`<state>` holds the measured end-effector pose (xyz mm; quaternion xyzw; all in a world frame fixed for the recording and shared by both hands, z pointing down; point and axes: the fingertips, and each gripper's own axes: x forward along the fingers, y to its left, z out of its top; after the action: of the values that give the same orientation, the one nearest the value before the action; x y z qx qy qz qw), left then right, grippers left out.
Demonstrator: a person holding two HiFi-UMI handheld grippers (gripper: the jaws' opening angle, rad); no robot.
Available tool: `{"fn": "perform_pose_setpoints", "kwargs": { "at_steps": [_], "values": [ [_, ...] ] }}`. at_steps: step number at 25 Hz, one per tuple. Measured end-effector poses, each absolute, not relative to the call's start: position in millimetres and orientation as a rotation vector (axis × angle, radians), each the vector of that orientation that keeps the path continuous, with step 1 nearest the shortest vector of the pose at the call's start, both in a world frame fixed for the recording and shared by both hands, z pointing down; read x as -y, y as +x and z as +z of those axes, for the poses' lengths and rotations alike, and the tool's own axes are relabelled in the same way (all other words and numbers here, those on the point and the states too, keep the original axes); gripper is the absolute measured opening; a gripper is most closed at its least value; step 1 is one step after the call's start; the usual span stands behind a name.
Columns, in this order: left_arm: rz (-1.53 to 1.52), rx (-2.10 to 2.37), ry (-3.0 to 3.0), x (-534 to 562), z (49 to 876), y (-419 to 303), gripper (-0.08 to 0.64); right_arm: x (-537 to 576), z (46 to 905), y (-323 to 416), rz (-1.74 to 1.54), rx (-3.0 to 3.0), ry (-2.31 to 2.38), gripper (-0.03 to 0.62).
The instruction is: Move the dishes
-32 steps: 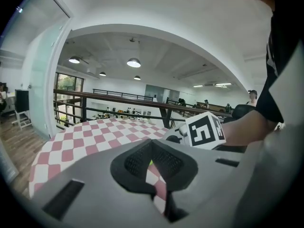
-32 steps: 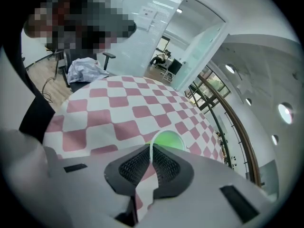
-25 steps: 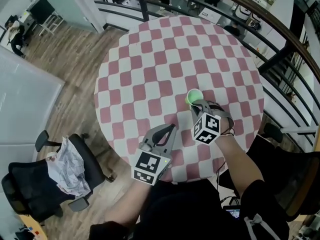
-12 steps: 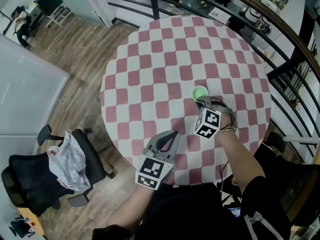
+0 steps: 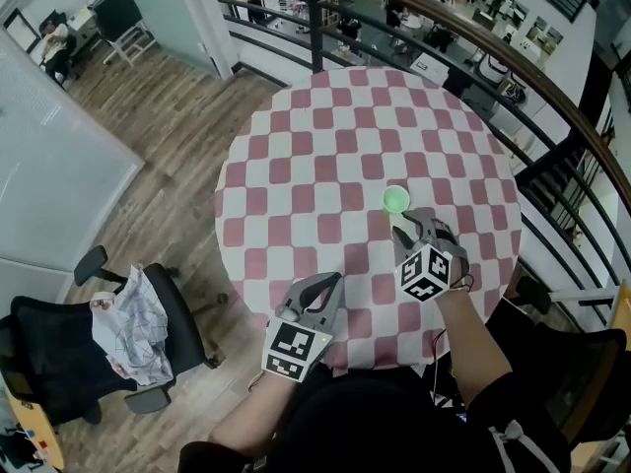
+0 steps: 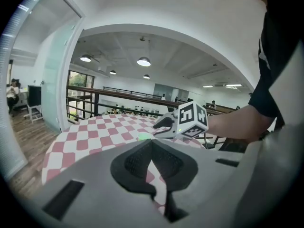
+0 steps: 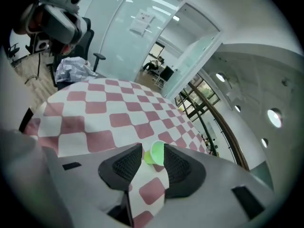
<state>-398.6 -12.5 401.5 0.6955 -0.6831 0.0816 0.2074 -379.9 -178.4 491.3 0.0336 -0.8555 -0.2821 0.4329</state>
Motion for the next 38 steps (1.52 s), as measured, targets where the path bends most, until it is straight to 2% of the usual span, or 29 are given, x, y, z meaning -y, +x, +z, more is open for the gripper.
{"fn": "perform_pose_setpoints", "kwargs": {
  "at_steps": [5, 9, 15, 17, 18, 25, 31, 38],
  "values": [
    [0.238, 1.921, 2.037, -33, 379, -382, 0.005, 103, 433, -340, -0.495, 2.338, 0.112, 0.137],
    [0.230, 1.879, 2.113, -70, 371, -363, 0.005, 32, 416, -290, -0.530, 2.327, 0.086, 0.137],
    [0.145, 1.812, 2.228, -117, 340, -339, 0.005, -61, 376, -257, -0.265, 2.559, 0.044, 0.135],
    [0.115, 1.824, 2.255, -129, 322, -331, 0.005, -83, 351, -253, -0.189, 2.667, 0.006, 0.109],
    [0.099, 1.833, 2.261, -133, 313, -327, 0.005, -91, 339, -251, -0.153, 2.716, -0.005, 0.074],
    [0.010, 1.936, 2.251, -137, 275, -308, 0.005, -108, 278, -235, 0.094, 3.015, -0.011, 0.029],
    [-0.052, 1.973, 2.265, -128, 257, -298, 0.005, -114, 268, -227, 0.046, 3.057, 0.006, 0.028],
    [0.057, 1.953, 2.284, -126, 263, -310, 0.003, -112, 269, -242, 0.100, 3.054, 0.002, 0.026]
  ]
}}
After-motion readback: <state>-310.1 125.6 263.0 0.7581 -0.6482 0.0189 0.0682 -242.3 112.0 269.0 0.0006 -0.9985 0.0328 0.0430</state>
